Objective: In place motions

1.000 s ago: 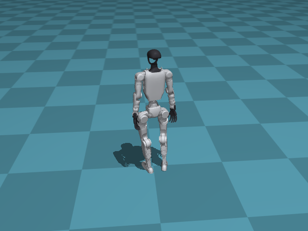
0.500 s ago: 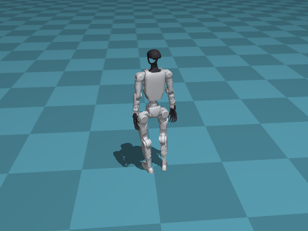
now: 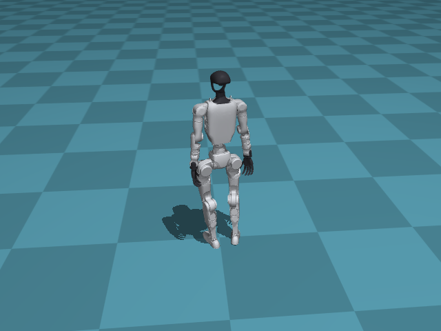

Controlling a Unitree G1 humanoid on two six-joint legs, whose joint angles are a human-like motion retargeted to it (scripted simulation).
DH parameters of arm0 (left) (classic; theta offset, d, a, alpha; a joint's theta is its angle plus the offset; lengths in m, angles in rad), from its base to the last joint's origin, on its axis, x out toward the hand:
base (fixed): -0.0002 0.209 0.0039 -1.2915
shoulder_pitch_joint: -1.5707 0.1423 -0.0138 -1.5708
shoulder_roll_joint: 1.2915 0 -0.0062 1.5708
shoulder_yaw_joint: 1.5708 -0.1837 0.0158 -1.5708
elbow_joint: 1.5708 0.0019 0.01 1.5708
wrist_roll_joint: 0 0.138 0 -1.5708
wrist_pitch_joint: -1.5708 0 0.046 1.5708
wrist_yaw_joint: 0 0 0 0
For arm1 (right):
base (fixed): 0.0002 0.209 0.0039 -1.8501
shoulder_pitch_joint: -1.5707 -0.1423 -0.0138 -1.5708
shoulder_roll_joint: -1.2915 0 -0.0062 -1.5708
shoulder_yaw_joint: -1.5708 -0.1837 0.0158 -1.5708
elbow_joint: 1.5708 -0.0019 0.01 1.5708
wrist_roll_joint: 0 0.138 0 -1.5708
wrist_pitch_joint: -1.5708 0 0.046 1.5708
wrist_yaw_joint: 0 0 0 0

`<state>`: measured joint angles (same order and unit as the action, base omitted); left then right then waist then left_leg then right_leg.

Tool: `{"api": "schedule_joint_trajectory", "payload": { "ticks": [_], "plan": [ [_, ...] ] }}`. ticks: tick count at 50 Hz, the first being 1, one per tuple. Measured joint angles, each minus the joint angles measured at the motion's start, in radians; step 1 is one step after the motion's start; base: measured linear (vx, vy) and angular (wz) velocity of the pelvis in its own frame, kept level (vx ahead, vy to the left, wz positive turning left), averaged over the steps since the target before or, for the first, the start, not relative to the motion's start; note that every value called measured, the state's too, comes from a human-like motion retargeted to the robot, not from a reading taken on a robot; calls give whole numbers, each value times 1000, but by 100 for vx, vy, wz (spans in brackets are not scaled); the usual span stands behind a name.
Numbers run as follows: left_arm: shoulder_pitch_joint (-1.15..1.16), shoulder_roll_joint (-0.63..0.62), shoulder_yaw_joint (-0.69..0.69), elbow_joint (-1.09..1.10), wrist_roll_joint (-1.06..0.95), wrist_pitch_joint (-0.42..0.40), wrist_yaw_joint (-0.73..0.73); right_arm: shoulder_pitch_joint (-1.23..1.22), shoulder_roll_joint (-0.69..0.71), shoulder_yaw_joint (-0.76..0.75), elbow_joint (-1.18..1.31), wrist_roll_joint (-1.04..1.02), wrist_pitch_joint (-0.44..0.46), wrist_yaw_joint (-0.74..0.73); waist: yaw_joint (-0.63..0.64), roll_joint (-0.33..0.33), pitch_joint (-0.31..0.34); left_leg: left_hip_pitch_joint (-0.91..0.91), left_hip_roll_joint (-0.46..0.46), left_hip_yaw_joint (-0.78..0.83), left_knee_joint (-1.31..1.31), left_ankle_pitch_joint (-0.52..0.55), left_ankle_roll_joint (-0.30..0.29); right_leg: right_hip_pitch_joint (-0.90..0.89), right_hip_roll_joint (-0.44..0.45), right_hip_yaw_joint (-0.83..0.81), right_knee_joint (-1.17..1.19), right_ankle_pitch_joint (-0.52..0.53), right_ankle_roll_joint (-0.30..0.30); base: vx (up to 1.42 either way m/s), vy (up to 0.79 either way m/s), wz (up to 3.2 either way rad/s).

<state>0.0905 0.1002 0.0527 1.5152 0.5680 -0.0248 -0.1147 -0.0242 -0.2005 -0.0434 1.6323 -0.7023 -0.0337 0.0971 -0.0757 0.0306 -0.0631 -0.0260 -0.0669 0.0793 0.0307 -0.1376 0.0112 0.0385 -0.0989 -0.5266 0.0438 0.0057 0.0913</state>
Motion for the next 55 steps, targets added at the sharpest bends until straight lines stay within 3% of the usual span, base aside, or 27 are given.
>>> {"api": "schedule_joint_trajectory", "payload": {
  "ticks": [55],
  "plan": [
    [1, 2, 5, 4, 2, 0, 3, 1, 1, 0, 0, -2, -1, -1, -6, -2, -1, -2, 0, 0, 2, 2, 1, 0, 3, 1, -1, 0, -6, 0, 0, 0]
  ]
}}
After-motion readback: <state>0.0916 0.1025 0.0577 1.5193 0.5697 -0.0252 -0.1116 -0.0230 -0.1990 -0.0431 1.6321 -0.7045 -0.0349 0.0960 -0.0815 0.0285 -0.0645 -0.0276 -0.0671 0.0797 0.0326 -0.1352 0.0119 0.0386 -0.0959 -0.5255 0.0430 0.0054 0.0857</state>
